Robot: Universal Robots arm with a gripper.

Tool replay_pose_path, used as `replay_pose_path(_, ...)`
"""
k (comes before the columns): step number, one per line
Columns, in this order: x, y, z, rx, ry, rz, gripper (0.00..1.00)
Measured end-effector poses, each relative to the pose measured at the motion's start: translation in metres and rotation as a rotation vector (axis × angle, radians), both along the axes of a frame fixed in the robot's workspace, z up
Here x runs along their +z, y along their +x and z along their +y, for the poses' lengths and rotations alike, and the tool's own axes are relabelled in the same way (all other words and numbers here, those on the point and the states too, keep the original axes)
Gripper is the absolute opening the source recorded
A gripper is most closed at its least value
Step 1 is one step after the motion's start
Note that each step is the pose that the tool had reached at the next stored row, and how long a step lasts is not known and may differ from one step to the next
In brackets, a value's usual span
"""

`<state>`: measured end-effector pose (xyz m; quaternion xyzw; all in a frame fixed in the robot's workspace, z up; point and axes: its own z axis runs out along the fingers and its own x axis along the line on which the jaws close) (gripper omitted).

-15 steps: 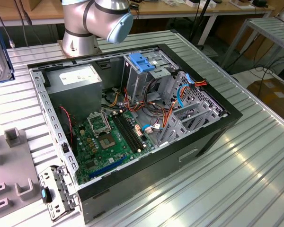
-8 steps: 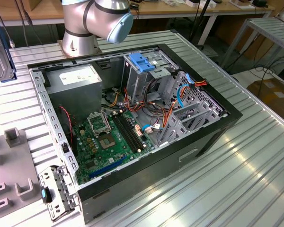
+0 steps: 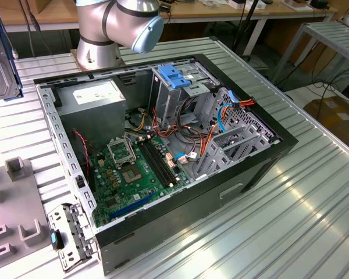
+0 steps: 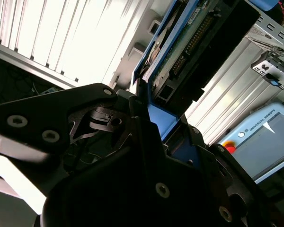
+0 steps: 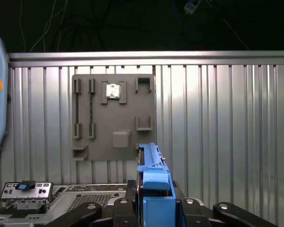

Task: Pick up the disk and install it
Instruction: 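Pick up the disk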

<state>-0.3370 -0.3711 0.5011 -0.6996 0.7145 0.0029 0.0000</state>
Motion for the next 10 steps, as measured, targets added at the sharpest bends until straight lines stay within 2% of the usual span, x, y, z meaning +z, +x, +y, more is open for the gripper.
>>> replay_pose_path(4, 0.0, 0.0136, 0.0, 0.0, 0.0, 0.0001, 0.37)
replay_pose_path(10, 0.0, 0.0165, 0.0, 0.0, 0.0, 0.0001, 0.37)
